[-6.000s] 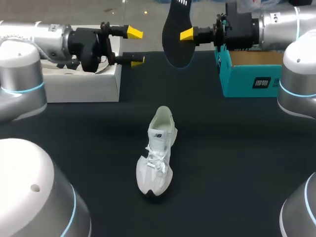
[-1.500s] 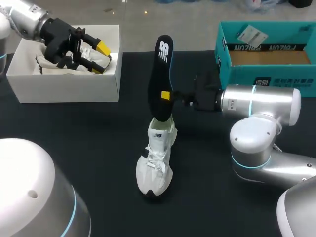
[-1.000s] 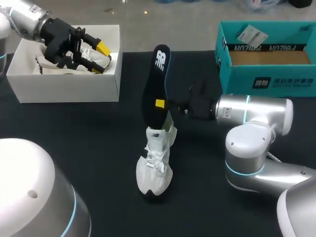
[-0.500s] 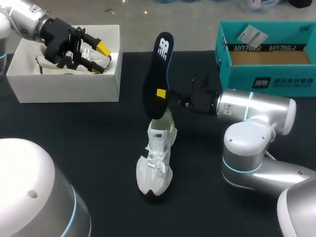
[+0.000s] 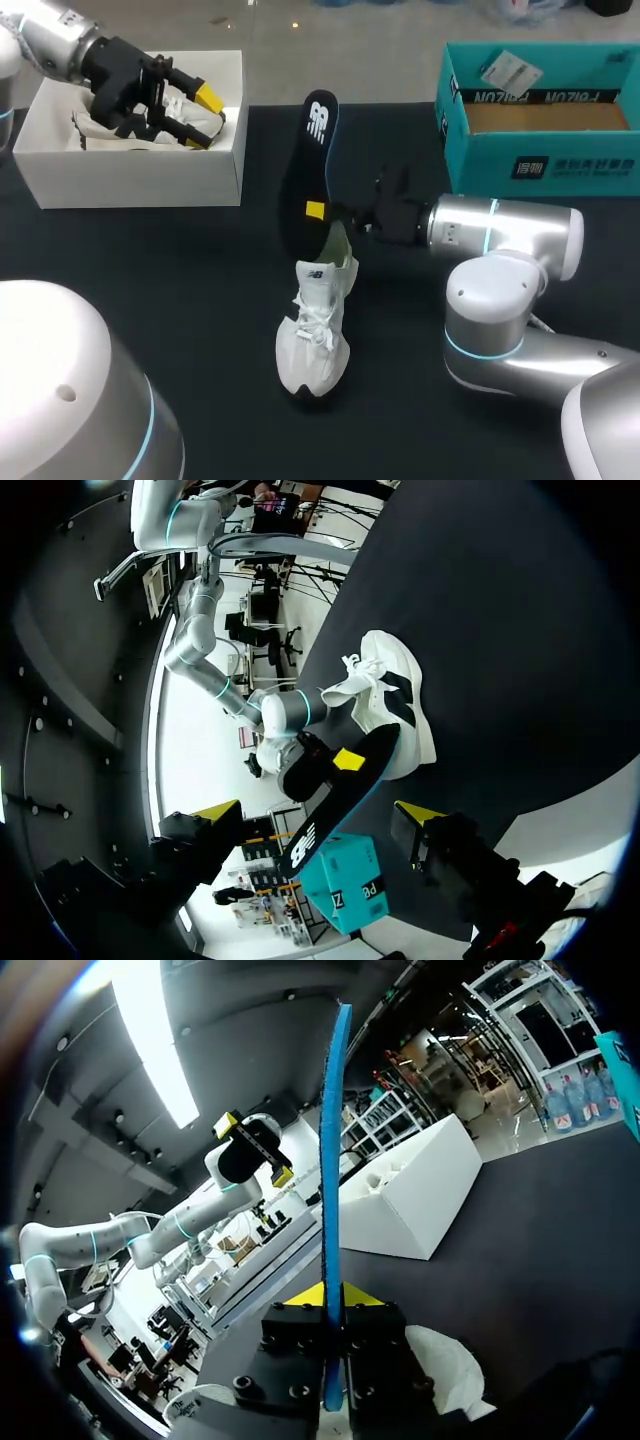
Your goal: Take the shoe out of the shoebox, open the shoe tongue, remove and reinsert the insole, then place the shoe into the shoebox
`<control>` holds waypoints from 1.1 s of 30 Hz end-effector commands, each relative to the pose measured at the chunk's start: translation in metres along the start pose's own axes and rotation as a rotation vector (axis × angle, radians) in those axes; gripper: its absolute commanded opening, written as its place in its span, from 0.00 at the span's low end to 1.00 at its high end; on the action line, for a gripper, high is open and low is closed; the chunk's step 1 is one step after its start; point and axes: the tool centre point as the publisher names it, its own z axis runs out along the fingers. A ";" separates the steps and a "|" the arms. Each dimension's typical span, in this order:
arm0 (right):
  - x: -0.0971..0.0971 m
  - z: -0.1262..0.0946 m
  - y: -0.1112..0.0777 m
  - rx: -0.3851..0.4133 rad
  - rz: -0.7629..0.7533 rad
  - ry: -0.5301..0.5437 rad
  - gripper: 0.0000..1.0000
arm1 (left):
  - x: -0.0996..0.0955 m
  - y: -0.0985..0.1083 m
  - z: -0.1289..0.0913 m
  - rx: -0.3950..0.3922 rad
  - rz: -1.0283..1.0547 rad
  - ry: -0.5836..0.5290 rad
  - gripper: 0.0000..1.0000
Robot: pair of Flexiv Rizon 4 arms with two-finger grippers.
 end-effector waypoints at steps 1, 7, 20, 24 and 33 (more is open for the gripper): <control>0.005 -0.003 0.010 -0.021 -0.022 -0.015 0.00 | 0.000 0.000 -0.001 0.002 0.001 0.003 1.00; 0.009 -0.012 0.040 -0.081 -0.085 -0.019 0.00 | 0.000 0.000 -0.001 0.002 0.001 0.003 1.00; 0.013 -0.008 0.006 -0.025 -0.012 0.008 0.00 | 0.000 0.000 -0.001 0.002 0.001 0.003 1.00; 0.017 -0.008 -0.003 0.004 0.004 0.016 0.00 | 0.000 0.000 -0.001 0.002 0.001 0.003 1.00; 0.023 -0.013 -0.006 0.005 0.007 0.019 0.00 | 0.000 0.000 -0.001 0.002 0.001 0.003 1.00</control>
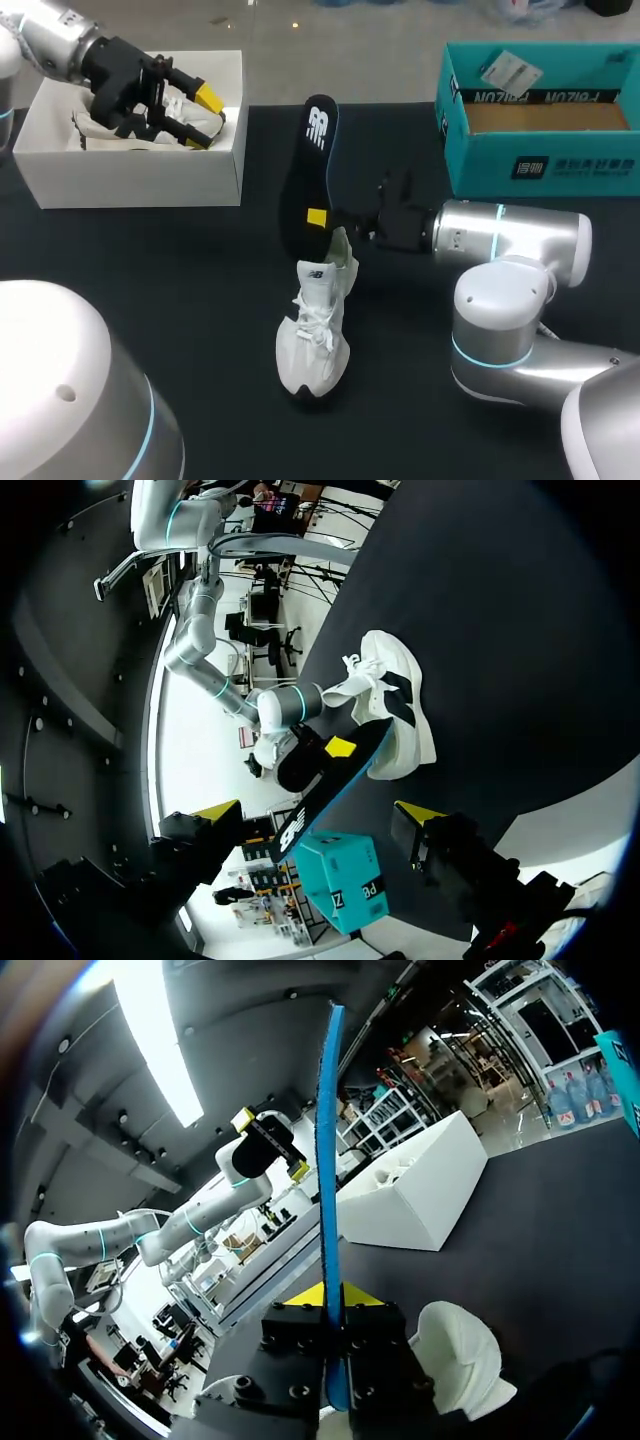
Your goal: Take the shoe out of the shoebox, open the shoe tongue, remove and reinsert the insole, then place the shoe into the shoebox
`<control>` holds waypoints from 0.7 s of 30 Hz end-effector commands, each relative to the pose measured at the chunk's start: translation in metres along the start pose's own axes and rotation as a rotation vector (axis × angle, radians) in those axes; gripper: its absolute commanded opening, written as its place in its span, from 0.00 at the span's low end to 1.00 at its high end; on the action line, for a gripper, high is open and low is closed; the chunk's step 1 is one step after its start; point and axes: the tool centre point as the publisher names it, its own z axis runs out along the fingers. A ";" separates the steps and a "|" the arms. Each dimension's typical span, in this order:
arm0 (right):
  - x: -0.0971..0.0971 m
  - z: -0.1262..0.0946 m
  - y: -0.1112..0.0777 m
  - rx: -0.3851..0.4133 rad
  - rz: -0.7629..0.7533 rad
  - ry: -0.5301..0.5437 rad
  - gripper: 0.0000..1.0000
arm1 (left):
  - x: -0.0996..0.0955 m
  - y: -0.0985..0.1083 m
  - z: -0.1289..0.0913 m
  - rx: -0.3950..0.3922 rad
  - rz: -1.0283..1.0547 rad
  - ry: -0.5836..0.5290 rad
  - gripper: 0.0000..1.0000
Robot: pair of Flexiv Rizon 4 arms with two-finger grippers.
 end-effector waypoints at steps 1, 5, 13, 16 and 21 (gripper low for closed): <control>0.005 -0.004 0.007 -0.024 -0.005 0.004 0.00 | 0.000 0.000 -0.001 0.002 0.001 0.003 1.00; 0.008 -0.005 0.024 -0.062 -0.045 0.008 0.00 | 0.000 0.000 -0.001 0.002 0.001 0.003 1.00; -0.001 0.015 0.023 -0.055 -0.031 0.043 0.00 | 0.000 0.000 -0.001 0.002 0.001 0.003 1.00; 0.000 0.020 0.013 -0.034 -0.020 0.041 0.00 | 0.000 0.000 -0.001 0.002 0.001 0.003 1.00; -0.001 0.016 -0.001 -0.035 0.013 0.024 0.00 | 0.000 0.000 -0.001 0.002 0.001 0.003 1.00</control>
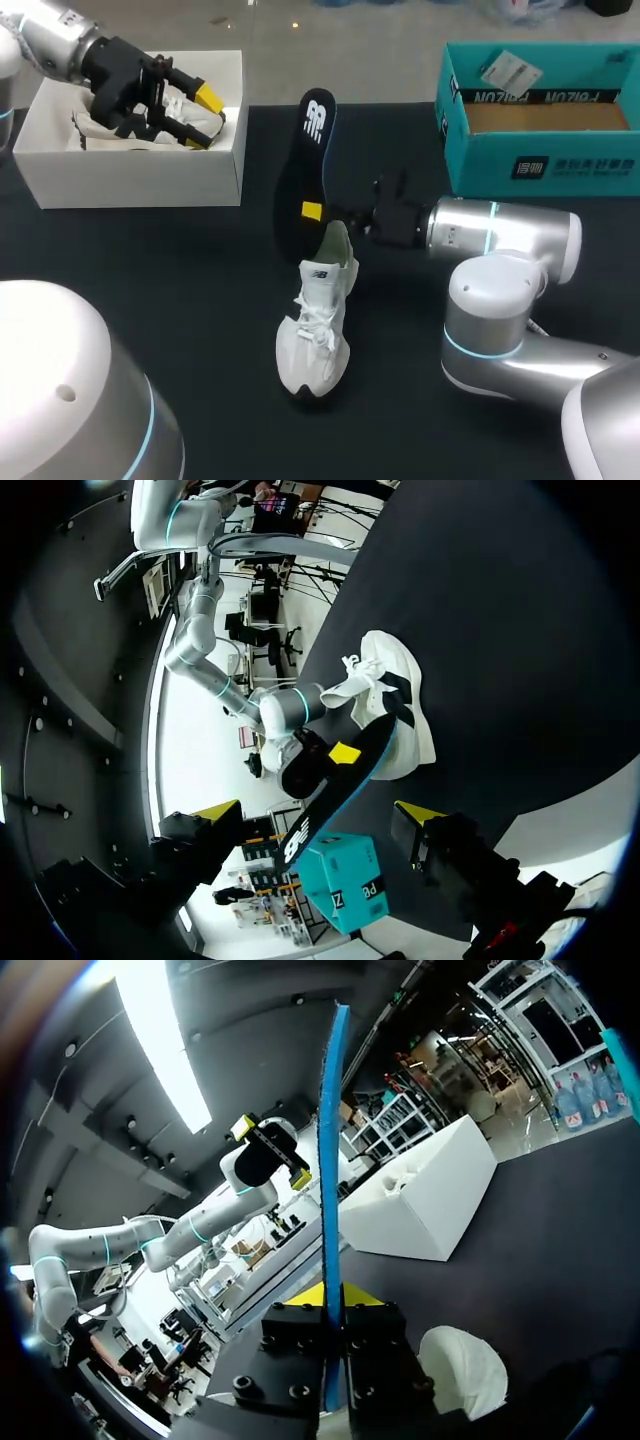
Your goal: Take the shoe out of the shoebox, open the shoe tongue, remove and reinsert the insole, then place the shoe into the shoebox
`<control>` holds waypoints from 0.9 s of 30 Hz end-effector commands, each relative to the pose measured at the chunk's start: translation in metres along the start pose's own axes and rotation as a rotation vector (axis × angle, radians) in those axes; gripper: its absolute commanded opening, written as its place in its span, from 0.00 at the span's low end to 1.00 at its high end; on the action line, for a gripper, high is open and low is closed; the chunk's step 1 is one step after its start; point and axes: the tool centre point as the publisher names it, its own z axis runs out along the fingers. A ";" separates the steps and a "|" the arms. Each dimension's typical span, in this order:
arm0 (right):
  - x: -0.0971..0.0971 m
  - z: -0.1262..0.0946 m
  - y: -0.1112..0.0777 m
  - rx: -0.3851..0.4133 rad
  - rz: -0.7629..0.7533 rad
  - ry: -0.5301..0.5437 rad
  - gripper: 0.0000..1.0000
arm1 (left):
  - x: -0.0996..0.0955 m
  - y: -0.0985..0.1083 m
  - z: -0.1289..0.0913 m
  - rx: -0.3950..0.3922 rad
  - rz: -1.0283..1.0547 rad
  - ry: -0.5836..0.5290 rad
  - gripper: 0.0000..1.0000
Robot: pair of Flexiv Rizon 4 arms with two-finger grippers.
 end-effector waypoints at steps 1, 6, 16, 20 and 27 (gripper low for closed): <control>0.004 0.001 -0.008 -0.006 0.009 -0.025 0.00 | 0.000 0.000 -0.001 0.002 0.001 0.003 1.00; 0.010 -0.002 0.002 -0.031 -0.010 -0.023 0.00 | 0.000 0.000 -0.001 0.002 0.001 0.003 1.00; -0.004 -0.016 0.036 -0.110 -0.109 -0.077 0.00 | 0.000 0.000 -0.001 0.002 0.001 0.003 1.00; -0.014 -0.022 0.032 -0.115 -0.126 -0.079 0.00 | 0.000 0.000 -0.001 0.002 0.001 0.003 1.00; -0.020 -0.034 0.024 -0.112 -0.119 -0.015 0.00 | 0.000 0.000 -0.001 0.002 0.001 0.003 1.00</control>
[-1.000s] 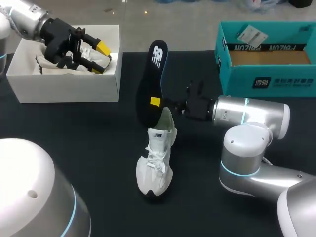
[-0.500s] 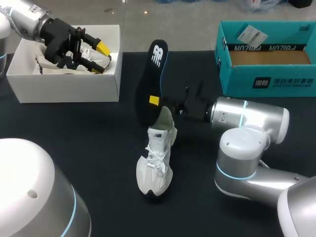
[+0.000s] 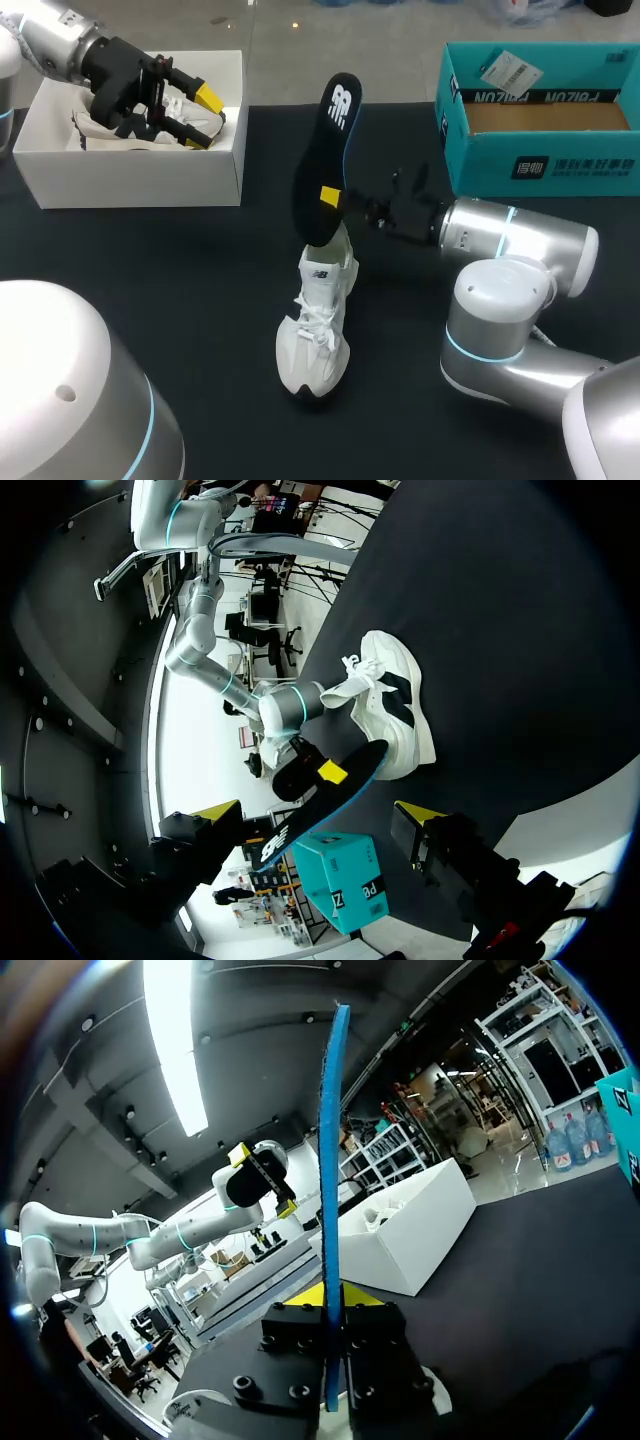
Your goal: Take the shoe out of the shoebox, open the shoe tongue, remove and reinsert the insole, then place the shoe into the shoebox
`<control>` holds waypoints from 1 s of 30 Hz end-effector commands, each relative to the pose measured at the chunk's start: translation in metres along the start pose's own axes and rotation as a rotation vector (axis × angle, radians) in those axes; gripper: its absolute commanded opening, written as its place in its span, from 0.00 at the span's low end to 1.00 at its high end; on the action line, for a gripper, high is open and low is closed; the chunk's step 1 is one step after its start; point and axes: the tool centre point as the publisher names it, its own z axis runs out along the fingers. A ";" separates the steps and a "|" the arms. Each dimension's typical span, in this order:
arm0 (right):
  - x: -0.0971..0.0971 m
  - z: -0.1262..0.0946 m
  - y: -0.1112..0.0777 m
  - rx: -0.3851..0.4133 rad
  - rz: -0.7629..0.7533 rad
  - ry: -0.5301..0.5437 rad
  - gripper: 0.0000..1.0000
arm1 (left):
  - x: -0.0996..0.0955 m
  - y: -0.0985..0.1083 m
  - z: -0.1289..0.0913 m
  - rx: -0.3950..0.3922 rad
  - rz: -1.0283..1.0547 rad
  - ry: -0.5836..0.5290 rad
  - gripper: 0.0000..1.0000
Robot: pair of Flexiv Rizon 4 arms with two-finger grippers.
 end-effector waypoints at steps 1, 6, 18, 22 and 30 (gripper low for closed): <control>-0.004 -0.013 -0.005 -0.005 0.005 0.068 0.00 | 0.000 0.000 -0.001 0.002 0.001 0.003 1.00; -0.007 -0.022 -0.008 0.027 -0.024 0.116 0.00 | 0.000 0.000 -0.001 0.002 0.001 0.003 1.00; -0.016 -0.025 -0.021 0.061 -0.033 0.136 0.00 | 0.000 0.000 -0.001 0.002 0.001 0.003 1.00; -0.016 -0.020 -0.022 0.044 -0.037 0.131 0.00 | 0.000 0.000 -0.001 0.002 0.001 0.003 1.00; -0.017 -0.009 -0.024 0.056 -0.063 0.151 0.00 | 0.000 0.000 -0.001 0.002 0.001 0.003 1.00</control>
